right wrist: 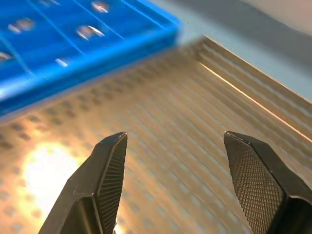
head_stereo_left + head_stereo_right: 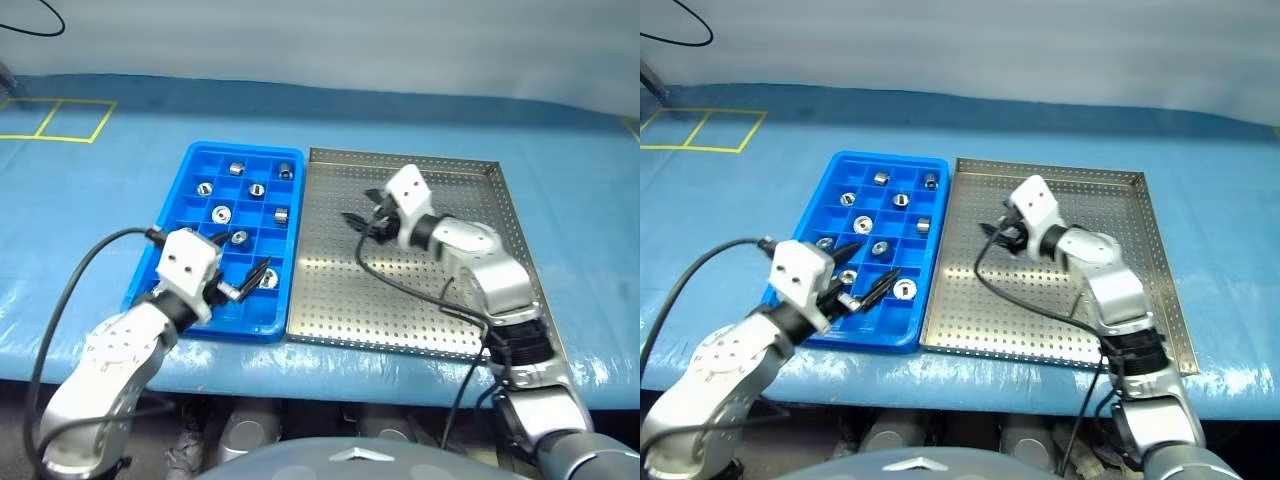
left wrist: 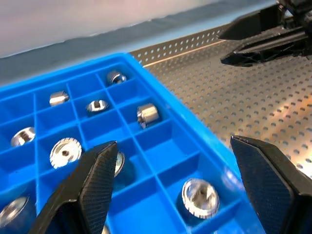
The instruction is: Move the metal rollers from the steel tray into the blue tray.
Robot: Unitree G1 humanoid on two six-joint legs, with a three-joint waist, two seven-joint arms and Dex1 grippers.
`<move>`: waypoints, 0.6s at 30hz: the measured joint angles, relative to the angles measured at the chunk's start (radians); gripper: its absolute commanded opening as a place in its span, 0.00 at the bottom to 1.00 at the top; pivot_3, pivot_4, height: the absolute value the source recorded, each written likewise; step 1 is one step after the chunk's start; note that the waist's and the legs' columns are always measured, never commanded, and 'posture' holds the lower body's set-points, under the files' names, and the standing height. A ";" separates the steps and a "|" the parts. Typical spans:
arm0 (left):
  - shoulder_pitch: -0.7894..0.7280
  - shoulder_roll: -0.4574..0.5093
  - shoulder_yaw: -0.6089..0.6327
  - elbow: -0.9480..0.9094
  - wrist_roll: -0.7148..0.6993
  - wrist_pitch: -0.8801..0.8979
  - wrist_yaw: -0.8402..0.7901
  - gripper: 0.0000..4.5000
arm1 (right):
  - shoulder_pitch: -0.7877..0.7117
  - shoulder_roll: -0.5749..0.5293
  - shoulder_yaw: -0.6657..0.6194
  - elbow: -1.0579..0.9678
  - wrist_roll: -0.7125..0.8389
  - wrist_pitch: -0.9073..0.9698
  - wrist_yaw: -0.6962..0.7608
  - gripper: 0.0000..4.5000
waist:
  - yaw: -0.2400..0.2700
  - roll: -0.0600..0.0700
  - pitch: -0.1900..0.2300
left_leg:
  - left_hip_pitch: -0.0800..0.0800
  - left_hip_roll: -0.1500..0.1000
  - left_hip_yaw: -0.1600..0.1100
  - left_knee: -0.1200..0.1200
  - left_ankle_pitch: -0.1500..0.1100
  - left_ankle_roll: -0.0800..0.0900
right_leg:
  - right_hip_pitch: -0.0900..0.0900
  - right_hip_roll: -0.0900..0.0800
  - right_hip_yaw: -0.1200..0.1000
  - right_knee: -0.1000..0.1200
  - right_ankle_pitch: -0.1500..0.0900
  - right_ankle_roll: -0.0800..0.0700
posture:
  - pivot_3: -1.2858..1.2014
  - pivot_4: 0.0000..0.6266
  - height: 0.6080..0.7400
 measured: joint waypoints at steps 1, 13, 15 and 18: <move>-0.033 -0.007 -0.023 0.025 0.001 -0.005 -0.006 0.90 | 0.017 -0.018 -0.015 -0.010 -0.008 0.017 -0.012 0.73 | -0.008 0.000 0.000 | 0.000 0.001 0.001 0.000 0.000 0.000 | -0.001 0.000 0.000 0.000 0.001 0.001 | 0.47 0.24 1.00; -0.172 -0.044 -0.179 0.192 0.003 -0.071 -0.091 0.90 | 0.250 -0.047 -0.193 -0.165 0.008 0.153 -0.117 0.73 | -0.104 0.001 0.000 | 0.002 0.003 0.010 0.001 -0.004 0.007 | -0.001 0.006 0.010 0.000 0.003 0.005 | 0.41 0.24 1.00; -0.184 -0.044 -0.188 0.206 0.004 -0.083 -0.103 0.90 | 0.264 -0.015 -0.232 -0.165 0.027 0.160 -0.139 0.73 | -0.119 0.000 0.000 | 0.003 0.003 0.012 0.004 -0.005 0.009 | 0.000 0.013 0.016 0.000 0.003 0.006 | 0.41 0.24 1.00; -0.187 -0.044 -0.193 0.229 0.009 -0.087 -0.105 0.90 | 0.275 0.013 -0.256 -0.143 0.049 0.168 -0.156 0.73 | -0.128 0.000 0.000 | 0.003 0.003 0.014 0.004 -0.005 0.010 | 0.000 0.014 0.020 0.000 0.005 0.010 | 0.41 0.24 1.00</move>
